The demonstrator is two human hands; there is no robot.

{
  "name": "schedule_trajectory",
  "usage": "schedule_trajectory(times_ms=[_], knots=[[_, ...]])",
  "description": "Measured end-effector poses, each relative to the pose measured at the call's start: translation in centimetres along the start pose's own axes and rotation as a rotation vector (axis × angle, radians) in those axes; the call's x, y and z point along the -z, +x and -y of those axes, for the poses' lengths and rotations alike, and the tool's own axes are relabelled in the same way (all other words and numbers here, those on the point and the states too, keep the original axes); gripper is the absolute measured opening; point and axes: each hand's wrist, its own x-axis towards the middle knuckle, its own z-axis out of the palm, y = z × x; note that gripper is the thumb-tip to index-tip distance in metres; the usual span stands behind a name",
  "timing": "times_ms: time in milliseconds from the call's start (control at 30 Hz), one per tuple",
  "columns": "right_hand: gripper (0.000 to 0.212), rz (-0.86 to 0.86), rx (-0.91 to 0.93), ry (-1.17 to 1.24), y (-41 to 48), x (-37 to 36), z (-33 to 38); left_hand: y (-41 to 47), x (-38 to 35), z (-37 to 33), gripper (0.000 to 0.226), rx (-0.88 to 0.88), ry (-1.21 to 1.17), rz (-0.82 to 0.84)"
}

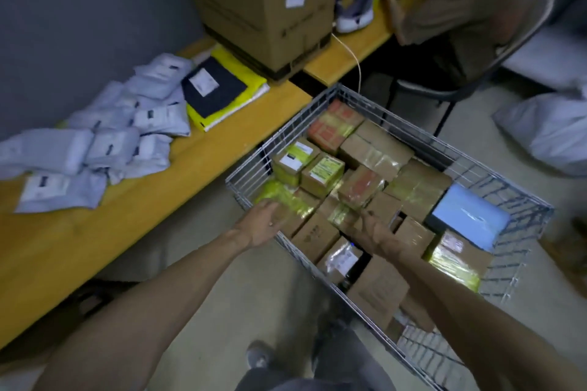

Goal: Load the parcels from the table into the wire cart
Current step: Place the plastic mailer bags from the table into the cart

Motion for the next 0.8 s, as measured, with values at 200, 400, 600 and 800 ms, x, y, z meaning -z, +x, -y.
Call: schedule_trajectory(times_ms=[200,400,600,800], knots=[[0.083,-0.066,0.11,-0.084,-2.2,-0.6,11.1,-7.2,6.8,7.3,0.057,0.073,0.054,-0.174],[0.071,-0.11,0.223,-0.2,-3.4,-1.3,24.0,-13.3,14.2,13.0,0.065,0.098,0.038,-0.359],[0.073,-0.206,0.404,-0.256,-4.6,-2.6,36.7,-19.6,20.1,19.1,0.065,0.169,-0.002,-0.499],[0.072,-0.248,0.602,-0.279,-3.2,-4.1,47.0,-23.7,25.2,24.9,0.066,0.286,-0.006,-0.619]])
